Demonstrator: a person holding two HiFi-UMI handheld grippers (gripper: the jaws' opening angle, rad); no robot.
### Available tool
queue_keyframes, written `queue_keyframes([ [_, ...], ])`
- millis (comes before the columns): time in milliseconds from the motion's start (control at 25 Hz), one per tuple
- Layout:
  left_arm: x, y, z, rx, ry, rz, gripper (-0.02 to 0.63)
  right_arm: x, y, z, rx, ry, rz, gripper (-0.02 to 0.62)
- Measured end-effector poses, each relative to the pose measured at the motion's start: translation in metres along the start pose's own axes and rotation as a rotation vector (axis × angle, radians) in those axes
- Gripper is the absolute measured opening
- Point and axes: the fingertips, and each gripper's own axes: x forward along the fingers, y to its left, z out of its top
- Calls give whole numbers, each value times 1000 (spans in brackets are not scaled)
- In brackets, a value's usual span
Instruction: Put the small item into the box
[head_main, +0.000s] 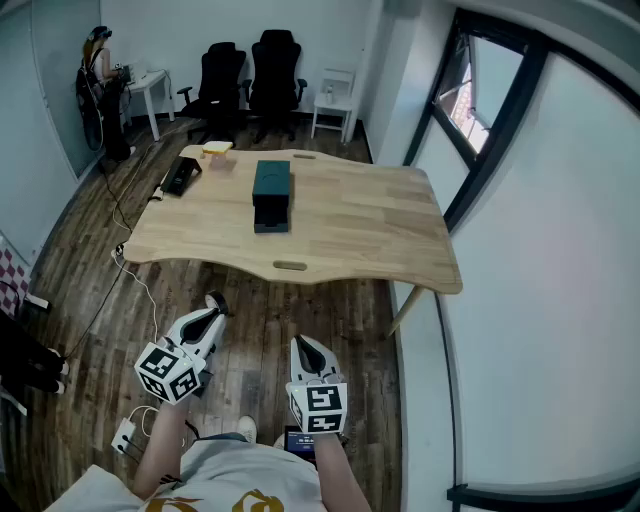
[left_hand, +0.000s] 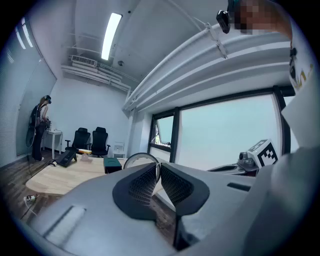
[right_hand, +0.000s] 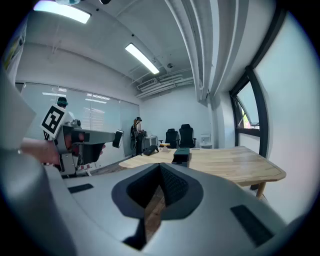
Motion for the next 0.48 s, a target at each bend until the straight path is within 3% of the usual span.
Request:
queue_keyframes([
  [480,-14,-13,0,-28,-10,-4,32,-18,1,-4,25,-5,-3,4],
])
